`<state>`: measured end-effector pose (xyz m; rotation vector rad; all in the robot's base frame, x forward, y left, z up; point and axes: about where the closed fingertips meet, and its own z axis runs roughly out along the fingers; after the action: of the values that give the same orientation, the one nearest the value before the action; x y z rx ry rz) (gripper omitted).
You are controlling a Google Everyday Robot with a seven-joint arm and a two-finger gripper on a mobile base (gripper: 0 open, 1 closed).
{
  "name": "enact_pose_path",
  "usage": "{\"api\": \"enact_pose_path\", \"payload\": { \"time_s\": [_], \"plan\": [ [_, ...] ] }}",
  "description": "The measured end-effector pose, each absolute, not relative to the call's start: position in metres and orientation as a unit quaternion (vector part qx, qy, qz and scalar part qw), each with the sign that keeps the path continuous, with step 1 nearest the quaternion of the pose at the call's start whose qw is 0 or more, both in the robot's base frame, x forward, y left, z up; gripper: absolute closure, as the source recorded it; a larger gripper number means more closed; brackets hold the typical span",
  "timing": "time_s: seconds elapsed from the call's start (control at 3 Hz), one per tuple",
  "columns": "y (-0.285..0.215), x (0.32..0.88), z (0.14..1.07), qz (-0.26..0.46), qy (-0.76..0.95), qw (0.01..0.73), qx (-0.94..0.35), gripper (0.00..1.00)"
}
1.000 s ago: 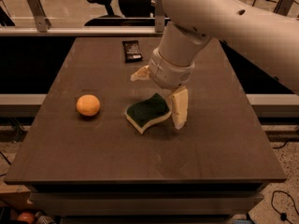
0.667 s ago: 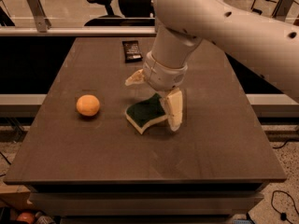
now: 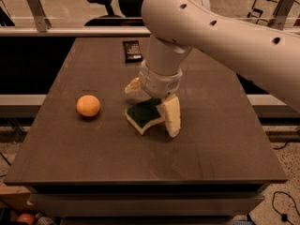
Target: Move sponge near rxbar chocolate
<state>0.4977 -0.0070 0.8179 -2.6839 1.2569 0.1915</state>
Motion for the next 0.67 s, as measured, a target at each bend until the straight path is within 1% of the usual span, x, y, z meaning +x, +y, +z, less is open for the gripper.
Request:
{"api": "enact_pose_path", "payload": {
  "time_s": [0.33, 0.67],
  "plan": [
    [-0.0102, 0.4971, 0.814, 0.057, 0.425, 0.075, -0.9, 0.18],
    [-0.0095, 0.497, 0.8139, 0.057, 0.425, 0.076, -0.9, 0.41]
  ]
}}
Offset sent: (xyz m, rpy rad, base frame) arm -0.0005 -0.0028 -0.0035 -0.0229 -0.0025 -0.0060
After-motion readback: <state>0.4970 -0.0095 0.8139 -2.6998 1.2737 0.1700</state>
